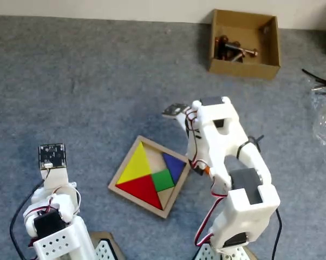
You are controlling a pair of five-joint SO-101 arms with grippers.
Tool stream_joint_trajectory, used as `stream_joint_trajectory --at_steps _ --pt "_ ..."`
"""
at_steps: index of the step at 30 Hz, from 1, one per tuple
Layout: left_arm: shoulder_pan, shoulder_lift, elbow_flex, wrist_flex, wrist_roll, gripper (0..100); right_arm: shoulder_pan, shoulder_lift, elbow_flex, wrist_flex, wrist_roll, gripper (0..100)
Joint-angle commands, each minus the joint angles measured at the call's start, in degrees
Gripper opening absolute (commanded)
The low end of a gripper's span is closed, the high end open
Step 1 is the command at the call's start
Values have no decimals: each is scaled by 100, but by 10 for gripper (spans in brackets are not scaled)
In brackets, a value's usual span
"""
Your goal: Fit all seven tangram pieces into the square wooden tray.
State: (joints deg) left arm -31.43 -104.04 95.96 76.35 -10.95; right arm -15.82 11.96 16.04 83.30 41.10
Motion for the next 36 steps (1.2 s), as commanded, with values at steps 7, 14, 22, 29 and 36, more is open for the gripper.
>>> stream_joint_trajectory --at_steps 7,14,22,29,36 --pt "84 -31 119 26 53 5 -40 22 92 -198 9 190" --pt "84 -31 119 26 53 5 -31 646 48 -400 0 189" --pt "84 -31 119 26 53 5 -31 681 48 -409 9 189" --pt "84 -31 119 26 53 5 -22 673 48 -409 9 188" --pt "84 -31 119 26 53 5 330 655 -382 -356 -9 123"
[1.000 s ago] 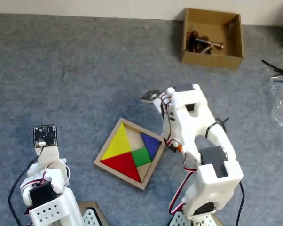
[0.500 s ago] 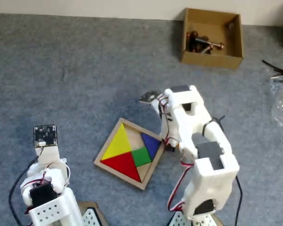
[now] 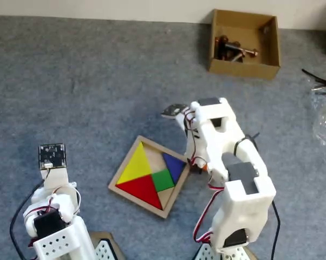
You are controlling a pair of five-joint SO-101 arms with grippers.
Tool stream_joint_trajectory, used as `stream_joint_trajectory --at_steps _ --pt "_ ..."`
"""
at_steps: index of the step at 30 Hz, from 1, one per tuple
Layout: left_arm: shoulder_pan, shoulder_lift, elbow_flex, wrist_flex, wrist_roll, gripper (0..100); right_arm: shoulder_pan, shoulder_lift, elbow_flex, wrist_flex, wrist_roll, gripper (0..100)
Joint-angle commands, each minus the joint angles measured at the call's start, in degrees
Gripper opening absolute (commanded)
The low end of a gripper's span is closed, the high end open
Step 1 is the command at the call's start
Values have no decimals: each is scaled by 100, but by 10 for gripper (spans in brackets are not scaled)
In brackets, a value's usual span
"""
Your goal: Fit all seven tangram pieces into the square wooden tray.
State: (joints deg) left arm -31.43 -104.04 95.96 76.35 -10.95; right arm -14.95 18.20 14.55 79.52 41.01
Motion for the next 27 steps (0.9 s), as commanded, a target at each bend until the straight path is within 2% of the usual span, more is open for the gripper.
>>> stream_joint_trajectory --at_steps 1,12,21,27 --pt "84 -31 119 26 53 5 321 40 -321 22 0 104" --pt "84 -31 119 26 53 5 549 22 -488 48 -9 40" --pt "84 -31 119 26 53 5 462 22 -1754 1297 -26 5" --pt "84 -31 119 26 53 5 365 31 -2105 1367 -26 5"
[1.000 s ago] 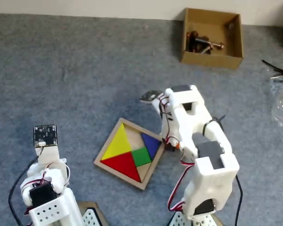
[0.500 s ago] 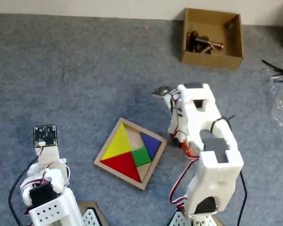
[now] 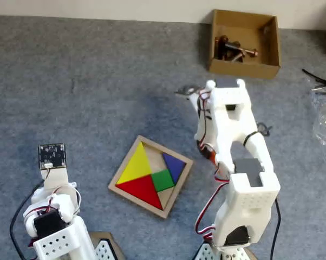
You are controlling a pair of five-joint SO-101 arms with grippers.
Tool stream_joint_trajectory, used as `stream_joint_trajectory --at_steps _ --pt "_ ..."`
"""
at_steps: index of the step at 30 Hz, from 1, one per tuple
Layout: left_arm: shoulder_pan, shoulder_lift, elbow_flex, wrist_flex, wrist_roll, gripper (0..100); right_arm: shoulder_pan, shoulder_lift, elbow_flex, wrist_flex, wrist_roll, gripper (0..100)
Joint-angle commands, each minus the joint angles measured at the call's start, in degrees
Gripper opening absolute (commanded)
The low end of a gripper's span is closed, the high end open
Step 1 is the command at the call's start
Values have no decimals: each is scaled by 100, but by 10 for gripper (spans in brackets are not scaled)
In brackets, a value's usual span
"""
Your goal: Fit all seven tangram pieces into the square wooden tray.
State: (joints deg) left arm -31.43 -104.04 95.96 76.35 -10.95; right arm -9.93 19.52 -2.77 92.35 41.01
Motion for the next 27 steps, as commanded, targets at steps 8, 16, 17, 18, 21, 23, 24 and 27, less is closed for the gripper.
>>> stream_joint_trajectory --at_steps 8,16,17,18,21,23,24,27 --pt "84 -31 119 26 53 5 -743 -127 -418 -189 -835 5" --pt "84 -31 119 26 53 5 -1332 -127 -418 -189 -1099 5" --pt "84 -31 119 26 53 5 -1393 -127 -418 -207 -1213 5" --pt "84 -31 119 26 53 5 -1455 -127 -418 -215 -1275 5" --pt "84 -31 119 26 53 5 -1631 -127 -418 -347 -1380 5" --pt "84 -31 119 26 53 5 -1727 -127 -409 -505 -1591 5" --pt "84 -31 119 26 53 5 -1771 -127 -409 -576 -1688 5" --pt "84 -31 119 26 53 5 -1956 -119 -409 -664 -1811 5"
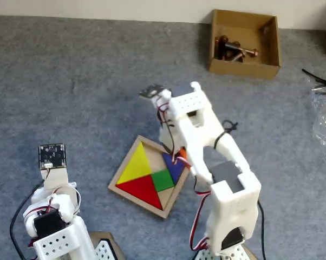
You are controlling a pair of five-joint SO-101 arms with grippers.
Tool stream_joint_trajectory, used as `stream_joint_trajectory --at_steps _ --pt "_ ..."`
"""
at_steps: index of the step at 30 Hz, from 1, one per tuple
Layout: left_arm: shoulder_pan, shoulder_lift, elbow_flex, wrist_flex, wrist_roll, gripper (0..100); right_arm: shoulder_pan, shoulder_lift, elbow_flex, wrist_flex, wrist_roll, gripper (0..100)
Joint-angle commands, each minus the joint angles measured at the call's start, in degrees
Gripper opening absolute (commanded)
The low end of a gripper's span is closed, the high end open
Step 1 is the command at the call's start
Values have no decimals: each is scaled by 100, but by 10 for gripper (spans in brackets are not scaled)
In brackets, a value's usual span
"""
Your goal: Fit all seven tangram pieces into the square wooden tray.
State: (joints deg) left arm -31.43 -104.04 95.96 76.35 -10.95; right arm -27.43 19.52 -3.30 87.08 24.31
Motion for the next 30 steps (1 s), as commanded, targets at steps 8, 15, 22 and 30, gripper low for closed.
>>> stream_joint_trajectory --at_steps 8,15,22,30 --pt "84 -31 119 26 53 5 -769 -119 -347 -374 -132 5" --pt "84 -31 119 26 53 5 -1121 -101 -312 -857 -132 5" --pt "84 -31 119 26 53 5 -1270 -66 -295 -1349 -132 5" --pt "84 -31 119 26 53 5 -1262 -92 418 -1877 -132 5"
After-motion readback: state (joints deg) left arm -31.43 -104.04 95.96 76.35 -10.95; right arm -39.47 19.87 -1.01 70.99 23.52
